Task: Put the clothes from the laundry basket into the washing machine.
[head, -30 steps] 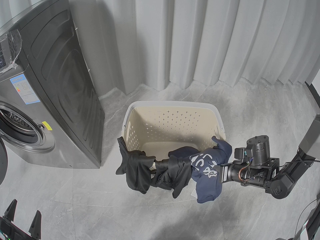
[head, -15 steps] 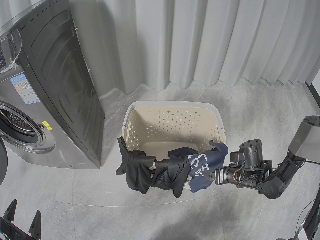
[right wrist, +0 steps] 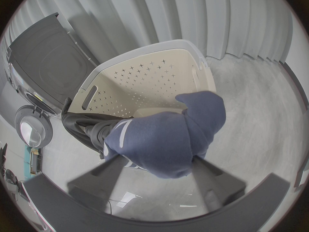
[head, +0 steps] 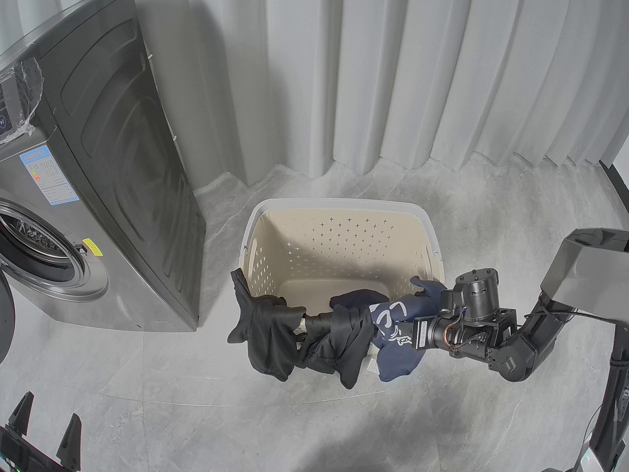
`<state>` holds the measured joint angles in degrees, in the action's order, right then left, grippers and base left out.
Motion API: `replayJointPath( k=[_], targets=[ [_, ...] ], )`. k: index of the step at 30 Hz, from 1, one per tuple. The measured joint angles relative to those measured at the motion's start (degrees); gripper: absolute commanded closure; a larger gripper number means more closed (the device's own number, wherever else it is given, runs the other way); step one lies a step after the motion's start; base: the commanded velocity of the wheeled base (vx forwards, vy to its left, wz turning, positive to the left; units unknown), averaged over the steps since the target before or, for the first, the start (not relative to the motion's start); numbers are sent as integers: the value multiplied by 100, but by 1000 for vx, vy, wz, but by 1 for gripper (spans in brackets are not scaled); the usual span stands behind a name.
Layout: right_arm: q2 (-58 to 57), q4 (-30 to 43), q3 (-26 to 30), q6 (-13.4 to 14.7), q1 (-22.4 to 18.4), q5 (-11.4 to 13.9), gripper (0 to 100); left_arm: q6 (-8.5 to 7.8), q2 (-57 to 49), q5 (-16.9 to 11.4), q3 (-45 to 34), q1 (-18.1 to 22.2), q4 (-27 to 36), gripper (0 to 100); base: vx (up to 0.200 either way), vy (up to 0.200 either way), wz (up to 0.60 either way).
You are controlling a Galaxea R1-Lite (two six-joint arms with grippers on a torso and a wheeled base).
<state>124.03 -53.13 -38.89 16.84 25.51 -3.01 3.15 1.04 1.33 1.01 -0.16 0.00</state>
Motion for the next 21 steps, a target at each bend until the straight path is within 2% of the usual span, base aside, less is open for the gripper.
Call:
replayJointPath(
  k=[10, 21],
  targets=[
    [-190, -213, 317, -34, 33, 0, 100, 0, 0, -2, 0, -2, 0, 0, 0, 0, 0],
    [-1651, -185, 811, -121, 155, 33, 100, -2, 0, -2, 0, -2, 0, 0, 0, 0, 0]
  ],
)
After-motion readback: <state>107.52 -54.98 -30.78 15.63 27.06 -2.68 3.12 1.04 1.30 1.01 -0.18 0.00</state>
